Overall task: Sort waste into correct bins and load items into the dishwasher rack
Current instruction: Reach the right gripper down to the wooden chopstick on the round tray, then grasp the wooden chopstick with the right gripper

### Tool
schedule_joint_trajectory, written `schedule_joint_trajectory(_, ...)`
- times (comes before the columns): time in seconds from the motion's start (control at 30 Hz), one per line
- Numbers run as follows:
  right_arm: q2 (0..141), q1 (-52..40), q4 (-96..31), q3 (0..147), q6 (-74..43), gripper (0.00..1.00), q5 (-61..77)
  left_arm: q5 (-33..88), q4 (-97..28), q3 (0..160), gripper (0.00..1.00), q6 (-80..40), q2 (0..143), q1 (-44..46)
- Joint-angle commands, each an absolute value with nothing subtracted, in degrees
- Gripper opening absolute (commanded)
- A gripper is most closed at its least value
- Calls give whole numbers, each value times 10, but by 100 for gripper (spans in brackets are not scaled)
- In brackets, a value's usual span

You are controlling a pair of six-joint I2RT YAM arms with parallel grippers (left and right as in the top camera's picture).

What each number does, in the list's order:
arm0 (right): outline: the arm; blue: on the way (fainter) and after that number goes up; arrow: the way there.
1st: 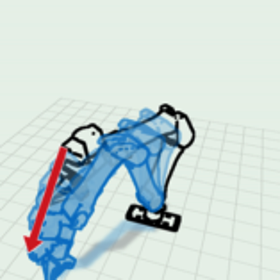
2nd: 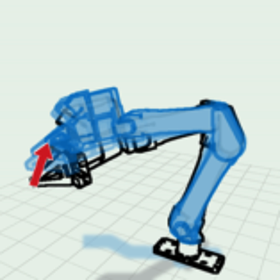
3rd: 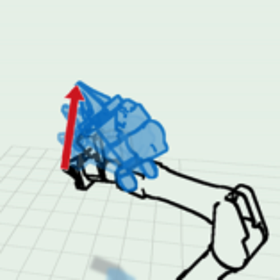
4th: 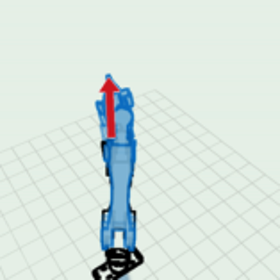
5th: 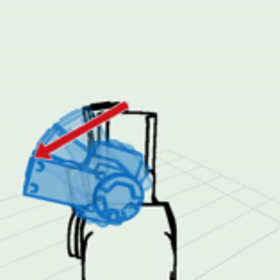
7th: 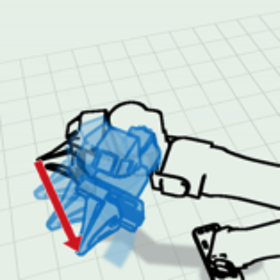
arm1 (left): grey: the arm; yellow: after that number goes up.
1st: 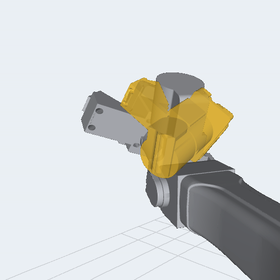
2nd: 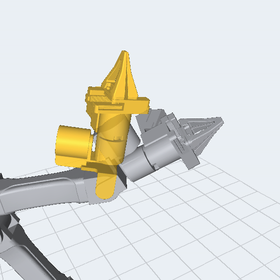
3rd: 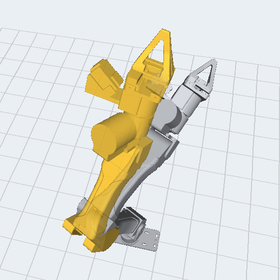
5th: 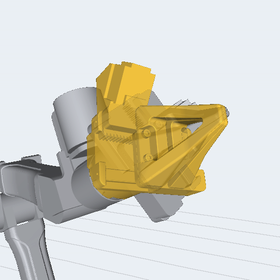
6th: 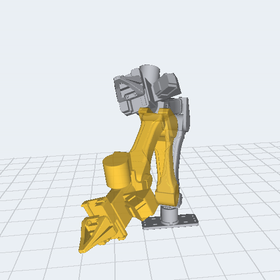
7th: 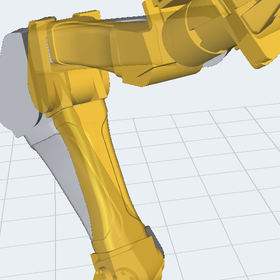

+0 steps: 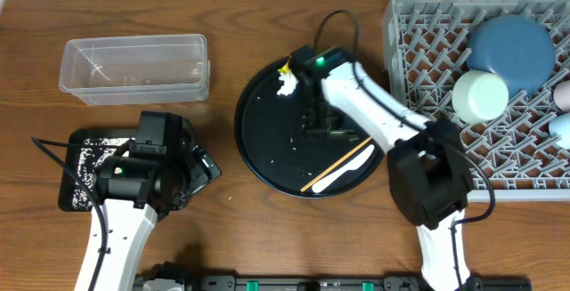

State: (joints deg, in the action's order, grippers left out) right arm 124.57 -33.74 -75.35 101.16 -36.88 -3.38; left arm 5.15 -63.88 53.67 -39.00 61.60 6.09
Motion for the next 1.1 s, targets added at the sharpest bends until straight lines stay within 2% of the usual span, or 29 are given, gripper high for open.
schedule_joint_trajectory(0.0,1237,-357,-753,1010,-301,81,-41,40,-640,547,98,-393,614,58)
schedule_joint_trajectory(0.37,1237,-359,-802,1007,-328,80,-48,40,-640,547,98,-393,614,58)
schedule_joint_trajectory(0.57,1232,-359,-834,981,-477,79,-95,40,-640,547,98,-393,614,58)
schedule_joint_trajectory(0.7,1214,-359,-806,933,-540,80,-95,40,-640,547,98,-393,614,58)
schedule_joint_trajectory(1.07,1107,-353,-677,834,-606,81,-94,40,-640,547,98,-393,614,58)
